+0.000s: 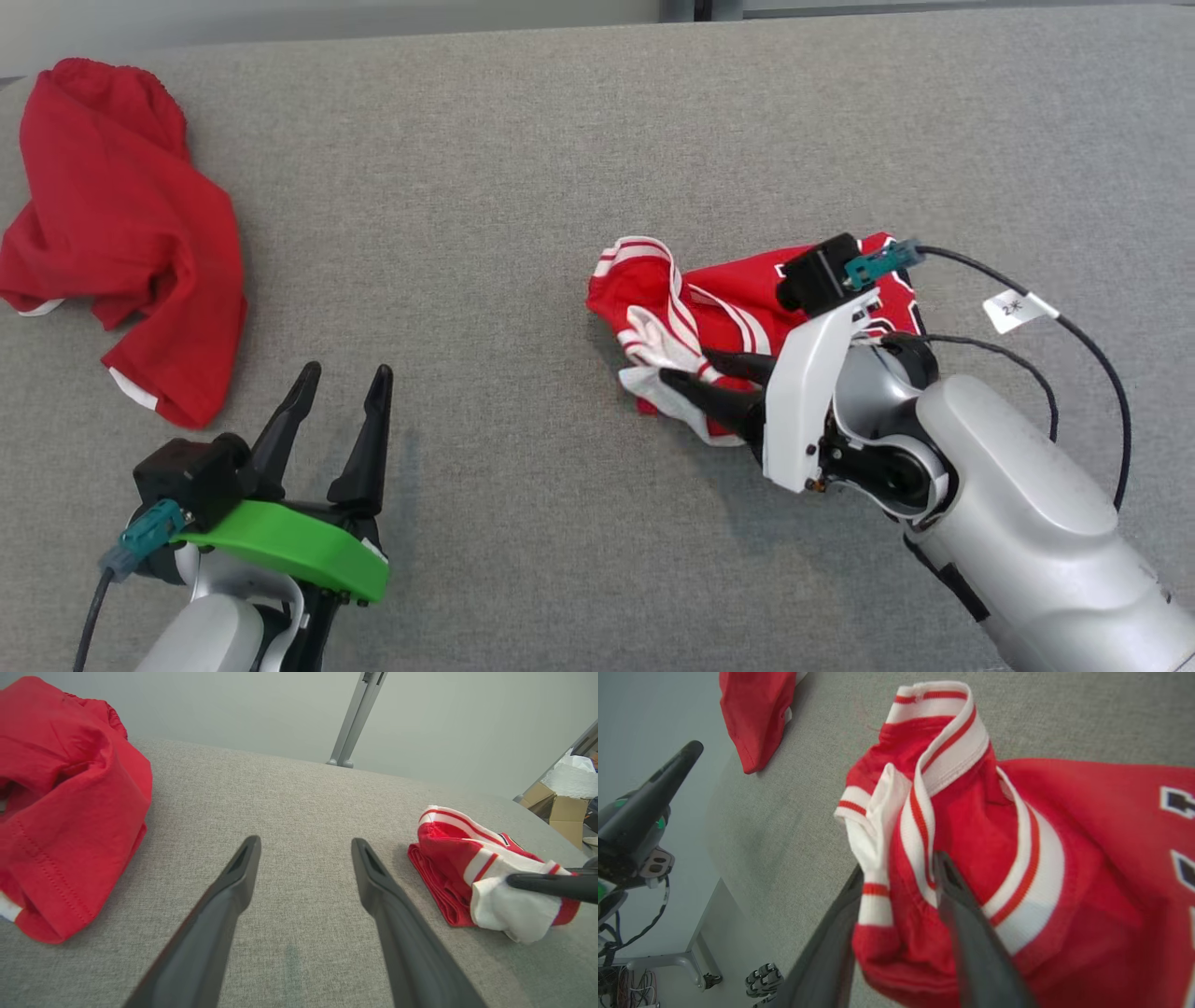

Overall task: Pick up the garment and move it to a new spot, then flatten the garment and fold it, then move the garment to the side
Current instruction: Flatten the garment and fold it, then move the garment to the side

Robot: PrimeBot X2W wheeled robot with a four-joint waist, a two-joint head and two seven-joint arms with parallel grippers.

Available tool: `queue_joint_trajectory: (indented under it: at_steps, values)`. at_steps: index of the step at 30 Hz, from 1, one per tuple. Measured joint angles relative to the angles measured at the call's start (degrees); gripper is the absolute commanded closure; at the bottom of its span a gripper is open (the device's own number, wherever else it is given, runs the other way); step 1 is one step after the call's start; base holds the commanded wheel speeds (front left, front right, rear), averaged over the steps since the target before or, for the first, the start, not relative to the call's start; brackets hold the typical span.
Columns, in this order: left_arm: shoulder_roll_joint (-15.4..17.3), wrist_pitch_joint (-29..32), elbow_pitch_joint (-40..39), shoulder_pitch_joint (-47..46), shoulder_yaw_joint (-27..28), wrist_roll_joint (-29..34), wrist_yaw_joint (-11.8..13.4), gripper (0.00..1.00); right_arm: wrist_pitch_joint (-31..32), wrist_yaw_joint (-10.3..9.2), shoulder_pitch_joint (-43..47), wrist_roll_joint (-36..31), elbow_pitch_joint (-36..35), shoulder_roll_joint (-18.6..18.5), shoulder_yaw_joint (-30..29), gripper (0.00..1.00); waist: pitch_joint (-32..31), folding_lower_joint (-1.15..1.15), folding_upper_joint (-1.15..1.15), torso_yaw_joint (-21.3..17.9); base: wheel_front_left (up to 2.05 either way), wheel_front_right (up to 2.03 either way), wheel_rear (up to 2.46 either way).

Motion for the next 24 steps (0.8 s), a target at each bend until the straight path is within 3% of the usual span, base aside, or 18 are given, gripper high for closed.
queue_joint_trajectory:
  at_steps: [8,12,15,20,24]
  values:
    - [0.03,-0.33,1.38,0.01,0.88,-0.18,0.21,0.00,-2.89,0.00,1.08,-0.15,-1.04,2.60,1.41,0.00,-1.66,0.00,0.00,-1.06,0.00,0.00,0.00]
    - [0.03,-0.34,1.89,0.06,1.05,-0.25,0.22,0.00,-5.81,-0.02,2.80,3.24,-4.90,2.37,-3.71,0.00,-2.74,0.00,0.00,-1.25,0.00,0.00,0.00]
    - [0.13,-0.66,1.63,0.42,2.21,-0.51,0.22,0.00,-6.60,-1.75,4.79,4.38,-5.46,-0.77,-8.59,0.00,-3.20,0.00,0.00,-1.34,0.00,0.00,0.00]
    - [0.18,-0.82,0.71,0.79,2.80,-0.49,0.23,0.00,-7.20,-6.15,8.80,4.19,-1.14,-10.21,-16.24,0.00,-2.44,0.00,0.00,-1.73,0.00,0.00,0.00]
    - [0.19,-0.80,-0.23,0.83,2.67,-0.47,0.23,0.00,-7.51,-7.16,11.32,5.64,1.30,-10.99,-18.45,0.00,-1.28,0.00,0.00,-1.80,0.00,0.00,0.00]
